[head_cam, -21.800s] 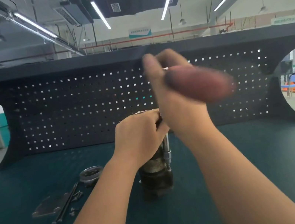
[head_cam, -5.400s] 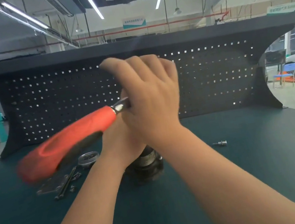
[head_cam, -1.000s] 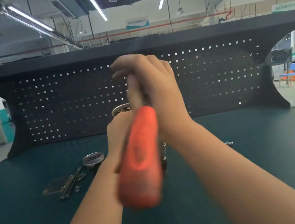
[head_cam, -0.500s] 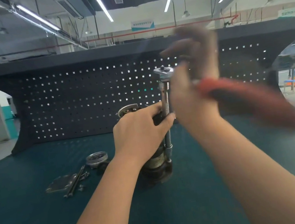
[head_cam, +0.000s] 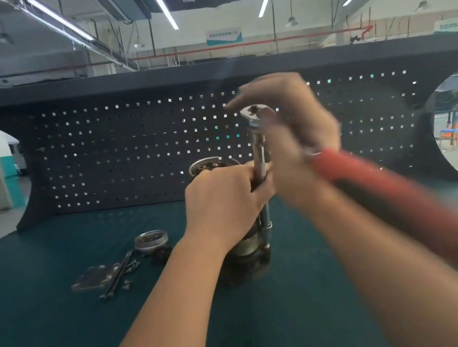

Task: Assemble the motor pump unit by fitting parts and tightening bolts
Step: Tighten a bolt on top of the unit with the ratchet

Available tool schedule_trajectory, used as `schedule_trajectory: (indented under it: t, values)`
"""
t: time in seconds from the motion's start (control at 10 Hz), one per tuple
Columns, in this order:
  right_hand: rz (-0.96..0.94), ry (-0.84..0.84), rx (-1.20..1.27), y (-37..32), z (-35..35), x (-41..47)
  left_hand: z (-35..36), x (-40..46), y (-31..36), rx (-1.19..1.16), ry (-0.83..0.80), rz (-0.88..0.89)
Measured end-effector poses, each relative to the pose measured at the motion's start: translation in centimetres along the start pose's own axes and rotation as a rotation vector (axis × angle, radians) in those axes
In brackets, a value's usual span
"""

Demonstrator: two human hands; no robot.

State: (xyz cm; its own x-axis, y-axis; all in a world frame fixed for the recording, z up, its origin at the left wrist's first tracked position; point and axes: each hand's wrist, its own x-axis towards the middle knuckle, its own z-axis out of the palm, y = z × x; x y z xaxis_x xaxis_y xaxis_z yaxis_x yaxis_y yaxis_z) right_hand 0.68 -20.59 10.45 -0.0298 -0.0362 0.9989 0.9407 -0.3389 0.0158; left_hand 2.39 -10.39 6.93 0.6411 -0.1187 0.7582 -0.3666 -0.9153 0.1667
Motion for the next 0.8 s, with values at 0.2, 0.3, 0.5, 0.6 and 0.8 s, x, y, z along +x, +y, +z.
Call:
schedule_trajectory:
  t: [0.2, 0.3, 0.5, 0.6, 0.8]
  values:
    - [0.383, 0.218, 0.278, 1.4, -1.2, 0.8, 0.0, -0.3, -0.6, -0.066, 0.048, 0.039]
    - [0.266, 0.201, 0.011, -0.7, 0.3, 1.0, -0.3, 0.0, -0.2, -0.004, -0.008, 0.011]
    - [-0.037, -0.149, -0.491, -3.1, 3.4, -0.8, -0.2, -0.9, 0.6, 0.217, -0.224, -0.050]
    - [0.006, -0.101, -0.263, -2.1, 2.1, -0.6, -0.4, 0.6, 1.3, -0.108, -0.048, -0.335]
    - [0.325, 0.130, 0.217, 1.7, -2.0, 1.1, 0.1, -0.1, -0.6, -0.107, 0.056, 0.071]
